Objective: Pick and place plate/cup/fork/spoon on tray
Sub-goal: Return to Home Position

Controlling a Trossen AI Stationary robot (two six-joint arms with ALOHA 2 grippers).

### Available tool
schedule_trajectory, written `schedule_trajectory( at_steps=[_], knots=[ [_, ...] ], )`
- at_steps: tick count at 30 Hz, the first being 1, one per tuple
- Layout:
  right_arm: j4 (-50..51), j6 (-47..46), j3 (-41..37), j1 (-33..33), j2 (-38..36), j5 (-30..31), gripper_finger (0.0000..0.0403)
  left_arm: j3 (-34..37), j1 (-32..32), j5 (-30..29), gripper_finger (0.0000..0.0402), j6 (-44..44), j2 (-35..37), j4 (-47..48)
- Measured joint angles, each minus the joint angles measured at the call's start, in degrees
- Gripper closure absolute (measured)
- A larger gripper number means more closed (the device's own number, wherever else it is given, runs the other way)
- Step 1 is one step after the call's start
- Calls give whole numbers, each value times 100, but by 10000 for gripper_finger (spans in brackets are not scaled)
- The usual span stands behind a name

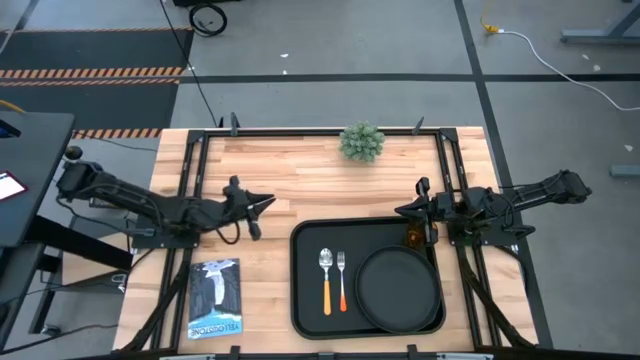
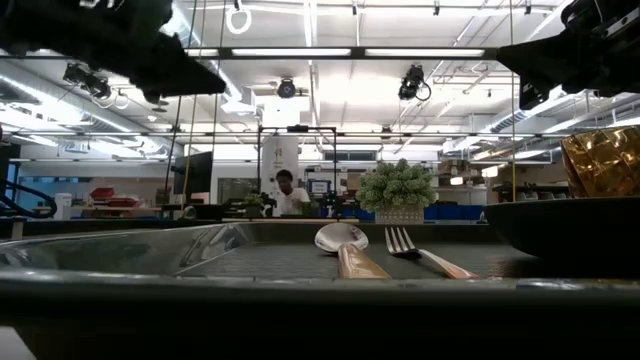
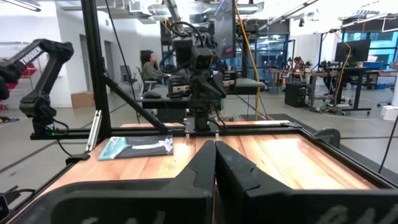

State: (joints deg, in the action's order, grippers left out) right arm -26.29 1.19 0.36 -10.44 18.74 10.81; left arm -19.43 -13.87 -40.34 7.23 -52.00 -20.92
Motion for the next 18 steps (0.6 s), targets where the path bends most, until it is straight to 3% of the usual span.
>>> schedule_trajectory(
  at_steps=[12,18],
  knots=[
    [-18,1,0,0,0,0,387,1857,4,992,350,-798,1183,-2571],
    [-22,0,0,0,0,0,387,1889,2,1857,350,-1036,1350,-2472]
  ],
)
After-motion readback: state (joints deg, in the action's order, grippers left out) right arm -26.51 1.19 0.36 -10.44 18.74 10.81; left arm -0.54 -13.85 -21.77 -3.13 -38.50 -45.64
